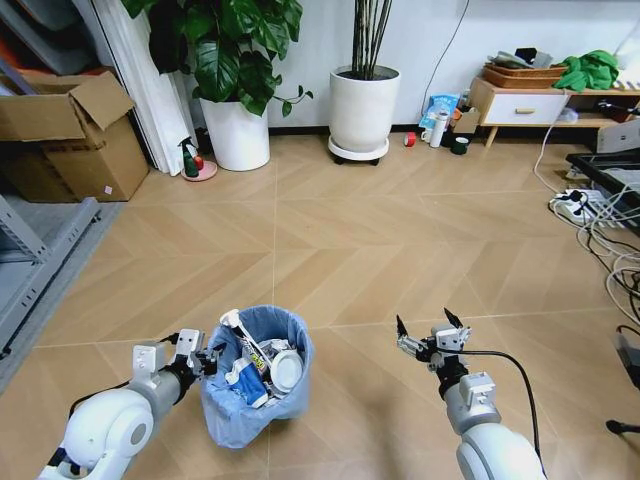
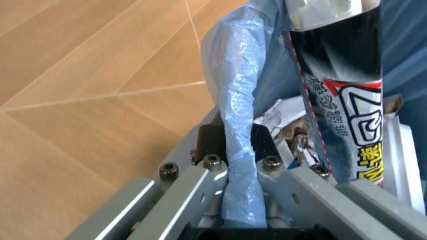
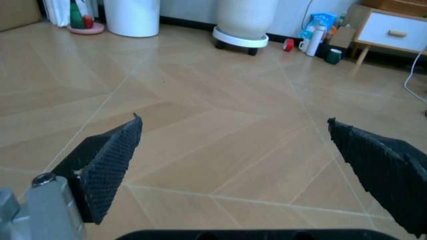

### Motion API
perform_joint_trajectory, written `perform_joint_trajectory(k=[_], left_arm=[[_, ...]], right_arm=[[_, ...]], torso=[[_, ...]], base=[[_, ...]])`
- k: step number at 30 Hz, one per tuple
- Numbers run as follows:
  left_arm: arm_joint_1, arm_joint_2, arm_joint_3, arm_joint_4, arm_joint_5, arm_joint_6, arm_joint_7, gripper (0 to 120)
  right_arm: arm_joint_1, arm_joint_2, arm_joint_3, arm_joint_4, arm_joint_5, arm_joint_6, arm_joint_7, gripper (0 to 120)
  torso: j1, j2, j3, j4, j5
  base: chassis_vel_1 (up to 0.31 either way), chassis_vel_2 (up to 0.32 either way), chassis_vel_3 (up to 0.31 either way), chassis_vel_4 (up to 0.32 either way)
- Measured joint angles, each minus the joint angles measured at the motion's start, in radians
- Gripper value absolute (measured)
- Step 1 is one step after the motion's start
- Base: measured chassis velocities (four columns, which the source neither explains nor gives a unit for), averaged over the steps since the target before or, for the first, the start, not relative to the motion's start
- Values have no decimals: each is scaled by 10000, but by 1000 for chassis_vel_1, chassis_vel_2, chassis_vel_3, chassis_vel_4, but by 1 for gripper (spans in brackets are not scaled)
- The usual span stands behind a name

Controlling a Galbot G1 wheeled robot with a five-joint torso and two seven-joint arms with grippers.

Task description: Pick up the trash bin and place the garbage on the floor into it.

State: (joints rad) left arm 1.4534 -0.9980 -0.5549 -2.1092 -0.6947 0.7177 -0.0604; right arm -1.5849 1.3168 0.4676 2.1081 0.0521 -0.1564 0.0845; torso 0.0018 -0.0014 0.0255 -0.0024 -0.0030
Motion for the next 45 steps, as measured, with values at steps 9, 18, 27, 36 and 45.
perform_joint_trajectory(k=[9,18,27,36,45], left_arm=[[214,-81,-132,-143,167,-27,99,0],[402,-195,-174,-256,335,-59,115,0],[499,-135,-278,-490,297,-65,111,0],[356,96,-282,-433,-10,-66,-40,0],[432,78,-373,-482,-92,-66,-86,0]], right_arm=[[-183,0,0,119,-83,22,-4,100],[-267,-6,8,164,-81,133,-3,100],[-351,35,-9,196,-118,171,38,100],[-354,80,121,231,-120,170,86,100],[-406,116,137,324,-102,194,158,100]], torso=[[0,0,0,1,-1],[-1,0,-1,2,-1],[0,0,0,1,-1],[1,0,0,1,-2],[0,0,0,1,-1]], base=[[107,-110,-108,117],[111,-110,-125,109],[34,-30,-33,44],[0,0,0,0],[0,0,0,0]])
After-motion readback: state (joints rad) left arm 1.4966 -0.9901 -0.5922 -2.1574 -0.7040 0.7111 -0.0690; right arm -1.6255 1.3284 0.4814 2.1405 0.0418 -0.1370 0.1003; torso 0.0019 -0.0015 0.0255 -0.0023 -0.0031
